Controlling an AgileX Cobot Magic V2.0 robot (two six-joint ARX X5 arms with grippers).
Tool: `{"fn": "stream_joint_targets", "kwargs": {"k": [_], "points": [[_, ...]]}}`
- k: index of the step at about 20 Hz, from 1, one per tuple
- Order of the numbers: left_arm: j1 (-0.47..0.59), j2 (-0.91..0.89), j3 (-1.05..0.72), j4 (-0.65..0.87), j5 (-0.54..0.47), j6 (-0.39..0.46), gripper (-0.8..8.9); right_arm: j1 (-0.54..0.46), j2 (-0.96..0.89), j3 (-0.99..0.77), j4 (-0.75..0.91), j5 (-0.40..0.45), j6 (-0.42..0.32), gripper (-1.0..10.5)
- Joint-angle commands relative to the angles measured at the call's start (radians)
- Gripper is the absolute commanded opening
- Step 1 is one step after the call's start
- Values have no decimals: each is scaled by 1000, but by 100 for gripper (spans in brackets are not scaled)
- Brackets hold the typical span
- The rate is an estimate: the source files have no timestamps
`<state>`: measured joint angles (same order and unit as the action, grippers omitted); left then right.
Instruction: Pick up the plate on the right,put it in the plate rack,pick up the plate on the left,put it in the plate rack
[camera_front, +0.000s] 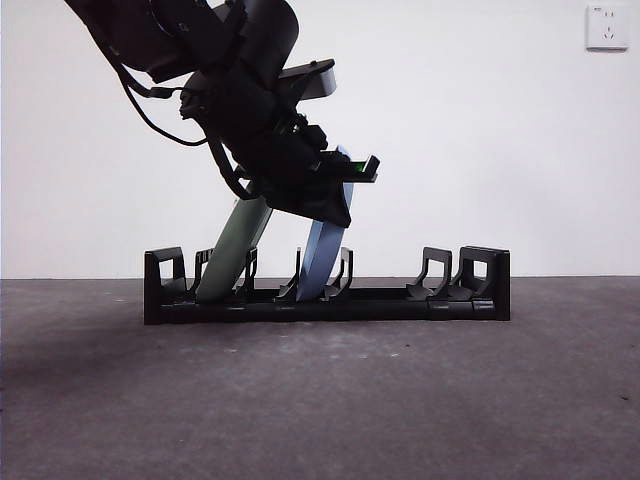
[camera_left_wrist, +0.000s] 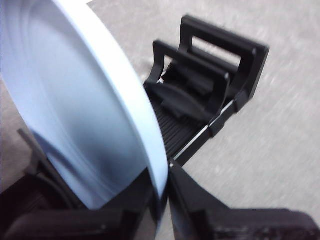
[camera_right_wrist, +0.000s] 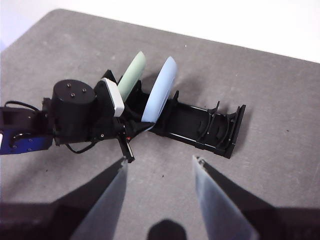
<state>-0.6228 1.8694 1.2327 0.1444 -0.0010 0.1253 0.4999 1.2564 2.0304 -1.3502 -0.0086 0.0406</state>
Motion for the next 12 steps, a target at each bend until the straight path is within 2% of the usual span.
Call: {"fn": "stream_joint_targets", "kwargs": {"k": [1, 9, 10, 12], "points": [[-5, 14, 3, -1, -10, 41, -9, 3, 11, -8, -14, -2, -16, 225], [-7, 14, 3, -24, -16, 63, 7, 4, 31, -16, -19, -2, -18, 225], [-7, 14, 3, -24, -13, 63, 24, 4, 31, -16, -19, -2, -18, 225], [-7, 14, 3, -24, 10, 62, 158, 4, 31, -16, -19, -2, -18, 225]]}}
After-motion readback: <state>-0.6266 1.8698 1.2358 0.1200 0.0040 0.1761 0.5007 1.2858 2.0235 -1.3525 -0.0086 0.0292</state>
